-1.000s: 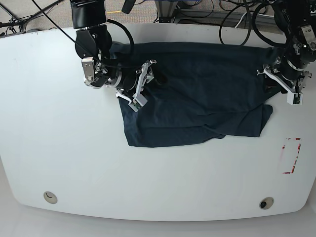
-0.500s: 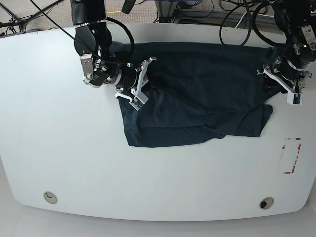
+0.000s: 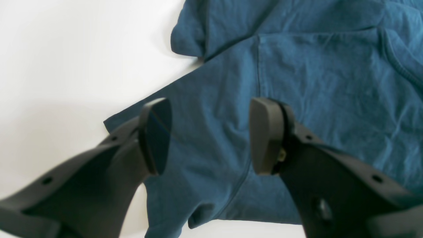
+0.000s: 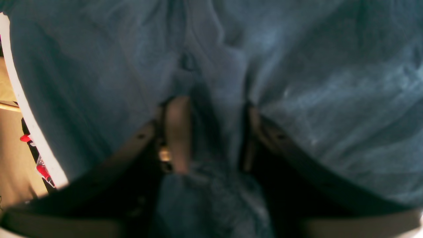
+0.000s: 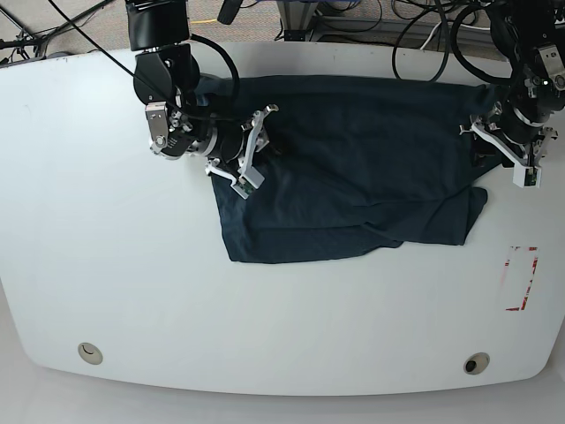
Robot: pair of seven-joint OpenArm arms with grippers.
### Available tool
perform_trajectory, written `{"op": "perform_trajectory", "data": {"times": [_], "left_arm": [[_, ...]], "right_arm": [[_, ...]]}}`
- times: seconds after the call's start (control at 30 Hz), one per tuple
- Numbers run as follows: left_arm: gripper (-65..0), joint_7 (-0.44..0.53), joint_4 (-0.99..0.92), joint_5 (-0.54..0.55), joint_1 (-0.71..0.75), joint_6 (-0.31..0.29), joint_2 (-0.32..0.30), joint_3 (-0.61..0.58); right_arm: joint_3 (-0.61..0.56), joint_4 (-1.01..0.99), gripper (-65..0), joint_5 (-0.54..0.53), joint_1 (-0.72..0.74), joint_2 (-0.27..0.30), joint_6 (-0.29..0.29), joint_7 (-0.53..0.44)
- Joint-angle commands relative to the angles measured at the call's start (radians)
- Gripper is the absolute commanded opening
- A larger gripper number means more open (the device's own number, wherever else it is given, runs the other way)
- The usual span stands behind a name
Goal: Fold the T-shirt properly
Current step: 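Grasp the shirt edge with the left gripper and pull it toward the right gripper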
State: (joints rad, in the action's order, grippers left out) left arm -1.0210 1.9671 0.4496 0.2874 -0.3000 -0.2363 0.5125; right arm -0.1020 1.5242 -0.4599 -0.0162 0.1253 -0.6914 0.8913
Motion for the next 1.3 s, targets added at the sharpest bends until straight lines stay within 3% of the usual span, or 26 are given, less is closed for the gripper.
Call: {"op": "perform_trajectory", "data": {"times": [0.0,0.1,0.5,0.57,0.67,0.8,1.03,1.27], "left_arm": [[-30.4,0.02,0.015,0.007,-0.007,0.0,-0.011,0.007],[-30.4,0.02,0.015,0.007,-0.009,0.0,-0.011,0.007],[-29.4,0.015,-0.004,0.005,-0.175,0.005,-0.011,0.015],[-26.1,0.015,-0.03,0.005,-0.208,0.005,-0.01,0.015],[-15.4,0.015,-0.127,-0.004,-0.284,0.006,-0.01,0.016],[-5.6,0.02,-0.279,-0.099,-0.383,0.006,-0.008,0.038],[-4.4,0.029,-0.466,-0.171,-0.466,0.003,-0.008,0.064],[-4.4,0.159,-0.622,-0.171,-0.465,0.0,-0.013,0.059]], "right_arm": [[0.002,0.016,-57.9,-0.02,0.017,0.001,-0.007,-0.021],[0.002,0.016,-65.0,-0.02,0.017,0.001,-0.007,-0.021],[0.002,0.121,-65.0,-0.02,0.002,0.003,-0.007,-0.016],[0.002,0.131,-65.0,-0.02,-0.008,0.003,-0.007,-0.016],[0.002,0.134,-65.0,-0.02,-0.008,0.004,-0.007,-0.016],[0.002,0.134,-65.0,-0.02,-0.011,0.004,-0.007,-0.016],[0.006,0.131,-65.0,-0.02,-0.012,0.007,-0.007,-0.016],[0.006,0.129,-65.0,-0.018,-0.012,0.004,-0.007,-0.018]]}}
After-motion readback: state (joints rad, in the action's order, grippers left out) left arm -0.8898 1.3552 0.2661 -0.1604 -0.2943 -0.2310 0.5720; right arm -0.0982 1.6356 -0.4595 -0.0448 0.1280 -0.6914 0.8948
